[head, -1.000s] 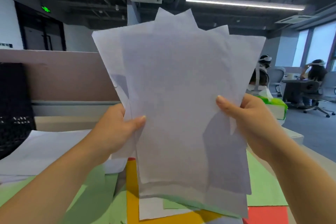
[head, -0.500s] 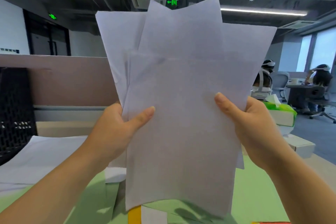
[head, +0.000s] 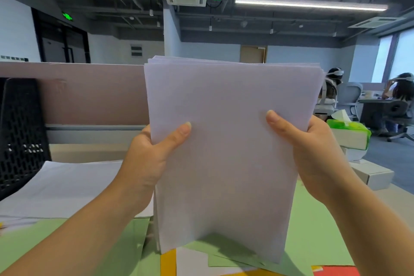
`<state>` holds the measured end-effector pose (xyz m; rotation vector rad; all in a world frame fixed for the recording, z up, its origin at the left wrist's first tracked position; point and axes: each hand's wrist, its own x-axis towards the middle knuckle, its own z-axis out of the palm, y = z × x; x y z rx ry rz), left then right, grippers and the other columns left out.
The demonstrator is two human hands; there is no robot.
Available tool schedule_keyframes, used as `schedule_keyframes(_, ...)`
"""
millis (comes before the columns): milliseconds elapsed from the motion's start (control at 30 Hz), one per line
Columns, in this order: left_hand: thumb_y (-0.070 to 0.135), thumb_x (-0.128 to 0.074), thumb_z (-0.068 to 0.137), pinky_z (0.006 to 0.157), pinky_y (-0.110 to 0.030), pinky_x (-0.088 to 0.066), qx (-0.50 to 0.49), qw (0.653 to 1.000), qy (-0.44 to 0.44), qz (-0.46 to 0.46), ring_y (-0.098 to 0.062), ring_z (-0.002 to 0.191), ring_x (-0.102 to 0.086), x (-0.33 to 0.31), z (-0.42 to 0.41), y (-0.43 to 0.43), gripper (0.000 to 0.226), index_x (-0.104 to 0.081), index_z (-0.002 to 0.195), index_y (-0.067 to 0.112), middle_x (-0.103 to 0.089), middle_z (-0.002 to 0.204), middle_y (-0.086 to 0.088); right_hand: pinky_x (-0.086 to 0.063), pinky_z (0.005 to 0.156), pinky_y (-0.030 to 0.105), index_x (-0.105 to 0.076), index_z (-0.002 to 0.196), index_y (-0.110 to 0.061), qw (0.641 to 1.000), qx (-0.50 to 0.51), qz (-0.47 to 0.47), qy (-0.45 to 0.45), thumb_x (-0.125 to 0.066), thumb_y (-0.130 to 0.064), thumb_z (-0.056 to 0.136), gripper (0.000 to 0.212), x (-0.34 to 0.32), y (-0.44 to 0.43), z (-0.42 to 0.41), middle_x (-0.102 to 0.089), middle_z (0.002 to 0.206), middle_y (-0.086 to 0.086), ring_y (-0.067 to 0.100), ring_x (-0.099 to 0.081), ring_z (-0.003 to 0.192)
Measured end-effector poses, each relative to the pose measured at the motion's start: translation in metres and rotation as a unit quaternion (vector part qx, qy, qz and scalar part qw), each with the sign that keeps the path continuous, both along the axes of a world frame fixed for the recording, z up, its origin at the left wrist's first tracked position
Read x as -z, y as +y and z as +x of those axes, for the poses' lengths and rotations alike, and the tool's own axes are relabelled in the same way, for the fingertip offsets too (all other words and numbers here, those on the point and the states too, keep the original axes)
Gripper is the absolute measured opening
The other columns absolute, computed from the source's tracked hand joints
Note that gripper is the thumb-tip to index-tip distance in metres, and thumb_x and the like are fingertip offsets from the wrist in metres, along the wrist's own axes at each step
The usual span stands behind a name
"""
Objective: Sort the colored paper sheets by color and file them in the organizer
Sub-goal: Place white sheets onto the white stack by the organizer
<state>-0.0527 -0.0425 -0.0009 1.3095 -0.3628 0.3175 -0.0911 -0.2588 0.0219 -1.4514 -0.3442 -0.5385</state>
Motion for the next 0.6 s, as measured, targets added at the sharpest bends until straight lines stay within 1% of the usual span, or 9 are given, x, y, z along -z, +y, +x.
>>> schedule_keyframes(33, 0.034, -0.07, 0.064, 0.06, -0.021, -0.056, 0.013, 1.0, 0.021, -0.008, -0.014, 0.078, -0.073, 0.003, 0.001, -0.001, 0.036, -0.07, 0.096, 0.017, -0.076, 0.088, 0.002, -0.058, 0.065, 0.034, -0.069, 0.1, -0.016, 1.0, -0.005, 0.005, 0.006, -0.068, -0.033, 0.067, 0.037, 0.001, -0.001, 0.001, -0.075, 0.093, 0.002, 0.02, -0.072, 0.08)
schedule_keyframes(100, 0.036, -0.069, 0.067, 0.061, -0.02, -0.055, 0.004, 0.999, 0.04, 0.029, -0.012, 0.078, -0.072, 0.01, 0.002, -0.003, 0.031, -0.071, 0.092, 0.017, -0.076, 0.087, 0.004, -0.058, 0.068, 0.037, -0.069, 0.103, -0.015, 1.0, -0.01, 0.016, 0.016, -0.068, -0.032, 0.067, 0.04, 0.005, -0.001, 0.003, -0.075, 0.094, 0.004, 0.024, -0.072, 0.083)
schedule_keyframes(200, 0.037, -0.064, 0.079, 0.05, -0.01, -0.049, -0.065, 0.994, 0.007, 0.091, 0.002, 0.064, -0.067, 0.013, -0.002, -0.006, 0.017, -0.07, 0.08, 0.021, -0.072, 0.072, 0.018, -0.058, 0.074, 0.038, -0.069, 0.1, -0.019, 1.0, -0.002, 0.016, 0.02, -0.069, -0.031, 0.068, 0.035, 0.009, 0.001, 0.007, -0.075, 0.096, 0.001, 0.023, -0.071, 0.087)
schedule_keyframes(267, 0.038, -0.061, 0.085, 0.048, -0.01, -0.047, -0.096, 0.989, -0.01, 0.11, 0.004, 0.062, -0.066, 0.009, -0.004, -0.008, 0.018, -0.068, 0.079, 0.022, -0.07, 0.069, 0.022, -0.057, 0.075, 0.036, -0.069, 0.102, -0.018, 1.0, 0.006, 0.01, 0.027, -0.069, -0.029, 0.07, 0.033, 0.011, 0.001, 0.008, -0.075, 0.098, 0.0, 0.019, -0.072, 0.087)
schedule_keyframes(367, 0.038, -0.061, 0.087, 0.056, -0.02, -0.052, -0.113, 0.992, 0.021, 0.051, -0.004, 0.063, -0.069, 0.003, 0.003, -0.003, 0.021, -0.069, 0.078, 0.02, -0.073, 0.069, 0.015, -0.055, 0.08, 0.041, -0.068, 0.104, -0.017, 0.994, 0.075, -0.024, 0.082, -0.07, -0.029, 0.078, 0.029, 0.02, 0.0, 0.016, -0.074, 0.097, 0.0, 0.02, -0.071, 0.087)
schedule_keyframes(467, 0.031, -0.06, 0.092, 0.061, -0.027, -0.053, -0.07, 0.991, 0.101, -0.047, -0.009, 0.066, -0.071, -0.002, 0.013, 0.011, 0.019, -0.069, 0.085, 0.017, -0.074, 0.075, 0.008, -0.048, 0.086, 0.044, -0.062, 0.109, -0.015, 0.971, 0.135, -0.021, 0.197, -0.07, -0.04, 0.078, 0.041, 0.038, 0.012, 0.025, -0.068, 0.102, -0.004, 0.019, -0.063, 0.093)
schedule_keyframes(533, 0.032, -0.058, 0.094, 0.061, -0.028, -0.052, -0.07, 0.985, 0.137, -0.076, -0.013, 0.071, -0.07, -0.003, 0.021, 0.029, 0.017, -0.068, 0.089, 0.018, -0.074, 0.081, 0.005, -0.048, 0.089, 0.041, -0.062, 0.106, -0.011, 0.952, 0.074, 0.078, 0.286, -0.071, -0.035, 0.079, 0.037, 0.051, 0.032, 0.026, -0.069, 0.095, 0.003, 0.021, -0.063, 0.08)
schedule_keyframes(567, 0.032, -0.058, 0.094, 0.062, -0.029, -0.052, -0.077, 0.982, 0.147, -0.093, -0.014, 0.074, -0.069, -0.003, 0.025, 0.041, 0.016, -0.067, 0.089, 0.02, -0.074, 0.084, 0.005, -0.049, 0.089, 0.039, -0.063, 0.103, -0.009, 0.938, 0.034, 0.128, 0.32, -0.07, -0.029, 0.081, 0.03, 0.057, 0.045, 0.026, -0.068, 0.088, 0.006, 0.022, -0.062, 0.073)
schedule_keyframes(600, 0.033, -0.057, 0.095, 0.065, -0.03, -0.051, -0.084, 0.978, 0.152, -0.112, -0.014, 0.077, -0.068, -0.003, 0.028, 0.053, 0.016, -0.066, 0.09, 0.021, -0.073, 0.087, 0.005, -0.051, 0.089, 0.039, -0.063, 0.098, -0.007, 0.924, -0.011, 0.168, 0.345, -0.067, -0.023, 0.084, 0.022, 0.061, 0.061, 0.023, -0.069, 0.083, 0.01, 0.025, -0.062, 0.072)
